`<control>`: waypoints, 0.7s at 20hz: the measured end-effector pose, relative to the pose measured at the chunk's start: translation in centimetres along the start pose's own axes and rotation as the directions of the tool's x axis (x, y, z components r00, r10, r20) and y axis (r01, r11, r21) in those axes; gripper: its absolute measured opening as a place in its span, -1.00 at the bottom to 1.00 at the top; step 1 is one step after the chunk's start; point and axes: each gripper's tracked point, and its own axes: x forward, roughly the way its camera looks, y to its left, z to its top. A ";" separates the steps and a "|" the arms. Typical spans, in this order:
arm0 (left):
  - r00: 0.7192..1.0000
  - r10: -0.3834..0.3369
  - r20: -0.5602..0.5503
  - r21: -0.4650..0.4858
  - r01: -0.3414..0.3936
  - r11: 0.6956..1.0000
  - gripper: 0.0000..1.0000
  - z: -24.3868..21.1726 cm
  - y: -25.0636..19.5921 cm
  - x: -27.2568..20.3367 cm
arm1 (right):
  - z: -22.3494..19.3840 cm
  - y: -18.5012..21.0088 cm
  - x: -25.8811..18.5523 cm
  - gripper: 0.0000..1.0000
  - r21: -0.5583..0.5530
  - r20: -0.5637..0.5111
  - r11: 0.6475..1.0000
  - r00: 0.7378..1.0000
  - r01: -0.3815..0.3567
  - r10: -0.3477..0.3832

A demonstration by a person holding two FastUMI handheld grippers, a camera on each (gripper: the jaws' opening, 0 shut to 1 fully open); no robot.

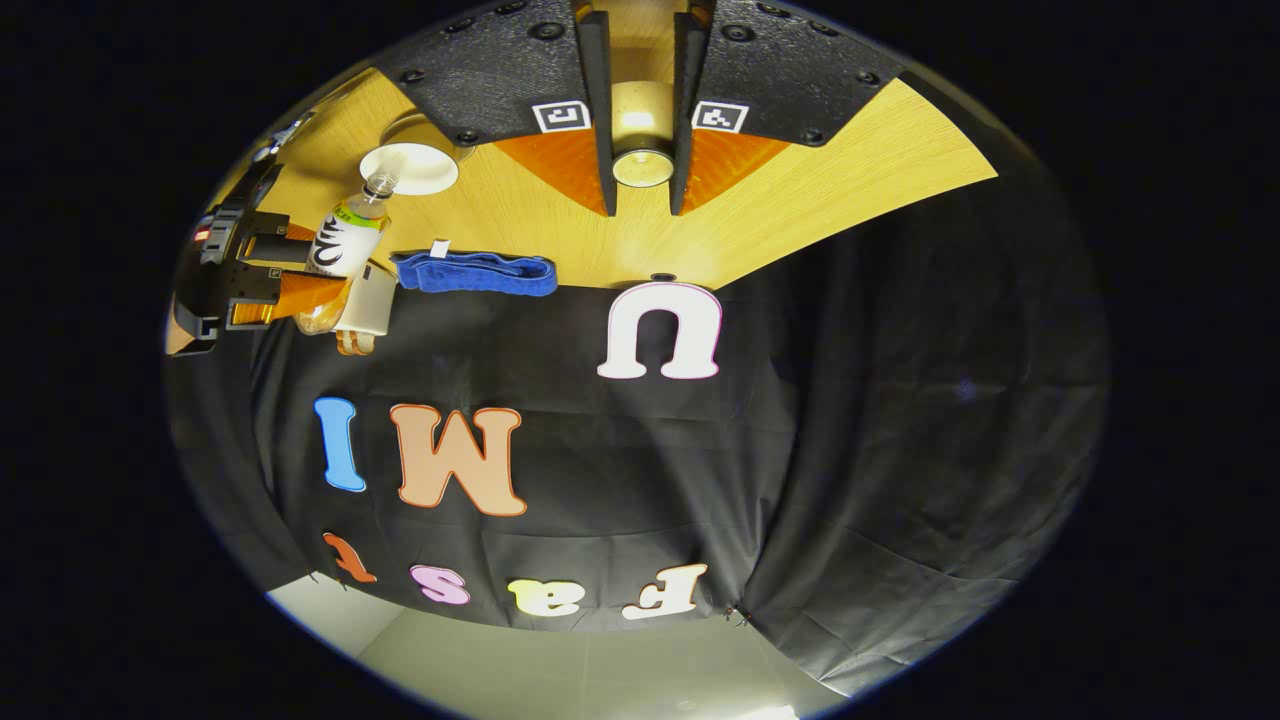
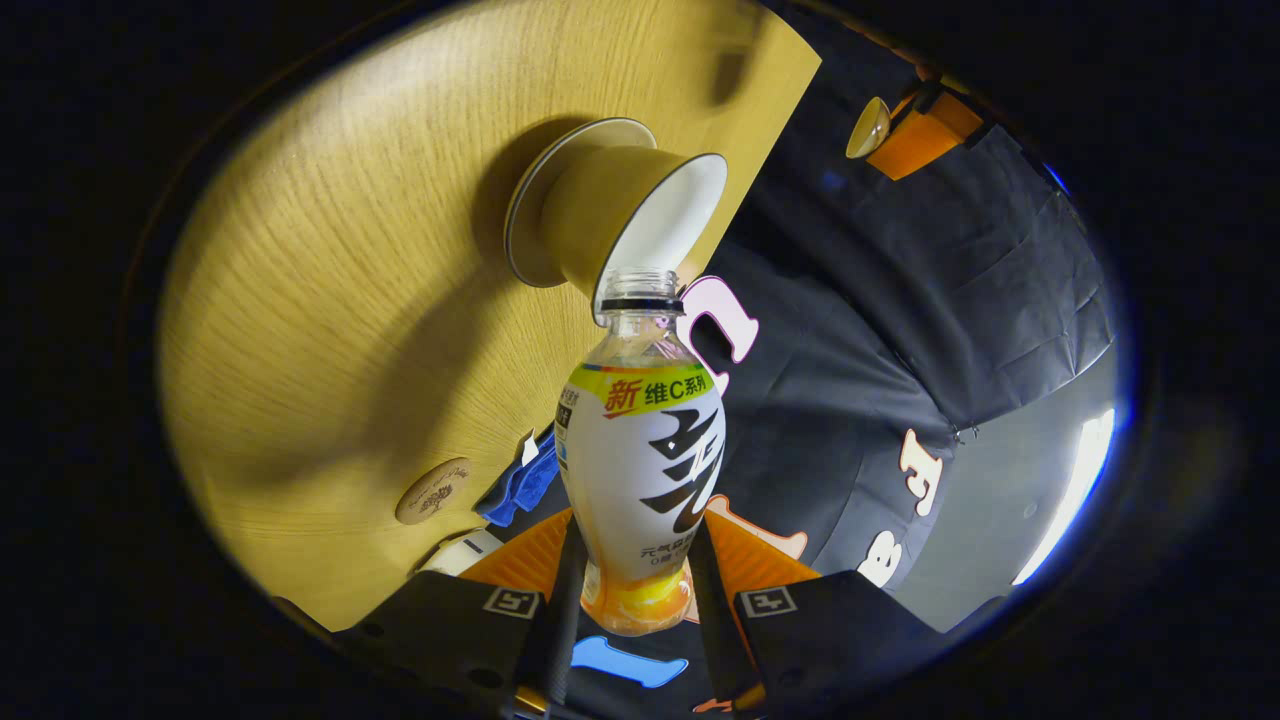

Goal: Open the teacup lid with one hand, grasp the water bottle and pour water into the teacup with the other hand; after pouring, place the water bottle on the coaster and then close the teacup lid.

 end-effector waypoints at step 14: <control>1.000 -0.026 0.016 -0.004 0.026 1.000 -0.56 0.9 -1.2 -0.1 | -0.4 -0.2 0.5 0.15 -0.033 0.012 0.999 1.000 -0.001 0.001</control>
